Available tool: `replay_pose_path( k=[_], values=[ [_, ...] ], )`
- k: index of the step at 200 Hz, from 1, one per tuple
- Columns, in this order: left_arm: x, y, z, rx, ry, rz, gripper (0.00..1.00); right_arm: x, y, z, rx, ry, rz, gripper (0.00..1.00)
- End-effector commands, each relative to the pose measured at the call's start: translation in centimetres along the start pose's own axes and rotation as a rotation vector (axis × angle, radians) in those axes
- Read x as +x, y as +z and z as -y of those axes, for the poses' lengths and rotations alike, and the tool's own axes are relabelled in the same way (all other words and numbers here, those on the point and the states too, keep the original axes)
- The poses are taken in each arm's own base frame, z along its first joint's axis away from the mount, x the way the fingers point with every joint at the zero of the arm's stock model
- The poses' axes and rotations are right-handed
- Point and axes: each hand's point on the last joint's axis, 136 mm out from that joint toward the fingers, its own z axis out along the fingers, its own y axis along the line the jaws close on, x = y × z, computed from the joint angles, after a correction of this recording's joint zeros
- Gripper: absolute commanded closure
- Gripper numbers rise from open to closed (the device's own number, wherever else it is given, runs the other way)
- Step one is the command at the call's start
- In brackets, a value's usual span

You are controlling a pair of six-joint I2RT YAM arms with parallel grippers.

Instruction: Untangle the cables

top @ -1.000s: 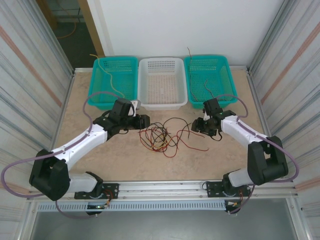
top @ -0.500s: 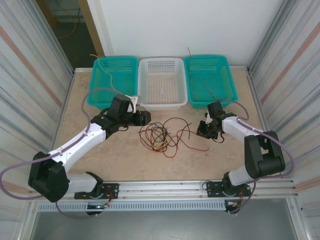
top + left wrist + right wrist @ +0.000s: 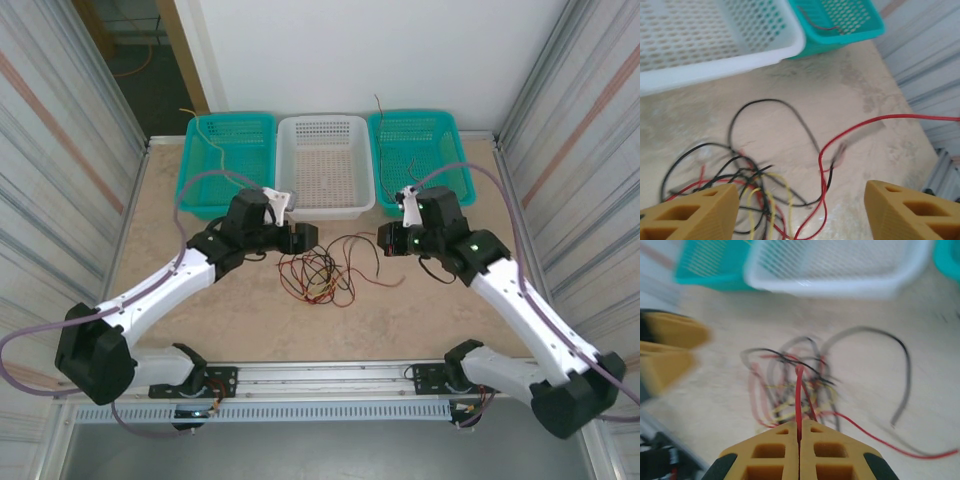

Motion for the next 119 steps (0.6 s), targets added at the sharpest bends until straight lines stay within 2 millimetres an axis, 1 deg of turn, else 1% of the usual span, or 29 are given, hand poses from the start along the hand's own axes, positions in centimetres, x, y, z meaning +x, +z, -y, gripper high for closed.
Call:
replay_pose_path(
  k=[1, 26, 48, 80, 100, 119],
  values=[
    [-3.4, -1.3, 5.0, 0.175, 0.116, 0.134, 0.30, -1.8, -2.8, -2.4, -0.023, -0.090, 0.060, 1.00],
    [-4.5, -1.1, 6.5, 0.230, 0.139, 0.185, 0.30, -4.0, -5.5, -5.9, -0.117, -0.155, 0.122, 1.00],
    [-5.4, -1.2, 7.7, 0.265, 0.156, 0.217, 0.30, -5.6, -7.4, -8.6, -0.187, -0.206, 0.174, 1.00],
    [-5.7, -2.1, 10.3, 0.413, 0.166, 0.228, 0.33, -7.9, -9.3, -10.8, -0.251, -0.233, 0.252, 1.00],
    [-5.6, -2.6, 11.8, 0.493, 0.172, 0.218, 0.33, -9.0, -9.8, -11.9, -0.286, -0.247, 0.281, 1.00],
    [-5.4, -2.9, 12.7, 0.539, 0.183, 0.201, 0.33, -9.7, -9.9, -12.6, -0.305, -0.252, 0.294, 1.00]
  ],
)
